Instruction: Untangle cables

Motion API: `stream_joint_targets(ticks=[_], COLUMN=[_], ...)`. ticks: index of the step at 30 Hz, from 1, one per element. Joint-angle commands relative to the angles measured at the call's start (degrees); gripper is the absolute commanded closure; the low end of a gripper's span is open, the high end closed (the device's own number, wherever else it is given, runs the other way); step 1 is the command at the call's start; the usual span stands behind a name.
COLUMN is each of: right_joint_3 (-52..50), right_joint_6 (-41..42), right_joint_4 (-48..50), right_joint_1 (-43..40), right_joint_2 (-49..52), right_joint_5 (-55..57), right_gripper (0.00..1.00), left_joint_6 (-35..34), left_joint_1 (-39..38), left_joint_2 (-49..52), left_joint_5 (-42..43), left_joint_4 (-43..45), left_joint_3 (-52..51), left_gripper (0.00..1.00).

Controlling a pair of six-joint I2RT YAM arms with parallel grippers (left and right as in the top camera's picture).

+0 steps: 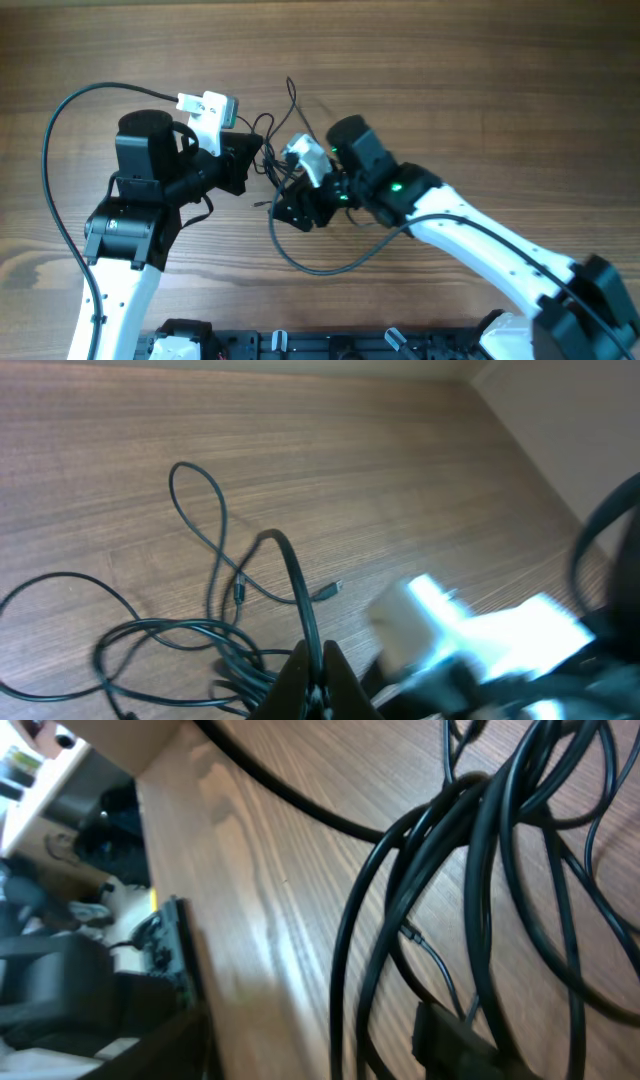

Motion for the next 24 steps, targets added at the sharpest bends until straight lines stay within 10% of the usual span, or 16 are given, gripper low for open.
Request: stream_joint_targets(ticks=[1, 2, 16, 24], right_joint_3=[-0.2, -0.1, 0.4, 0.4], right_joint_6=[4.7, 6.6, 11.9, 23.5], right_joint_4=[4.8, 5.4, -0.2, -19.9], right_joint_1=[1.2, 1.0, -31.3, -40.4], right_joint_2=[3.8, 3.8, -28.0, -35.5], right_joint_5=[6.2, 6.6, -1.5, 28.0], right_gripper=[0.8, 0.96, 0.95, 0.96], left_joint_6=[-4.6, -4.6, -14.1, -29.8], left_joint_1=[0.2, 0.2, 0.2, 0.6], left_joint_2=[-0.7, -0.7, -0.7, -0.7], left_joint_5=[1.4, 1.3, -34.9, -47.6], left_joint_4=[0.5, 0.3, -12.1, -12.2], left_joint_3=[0.0, 0.0, 0.0, 0.0], left_gripper=[0.96, 0.96, 0.96, 0.96])
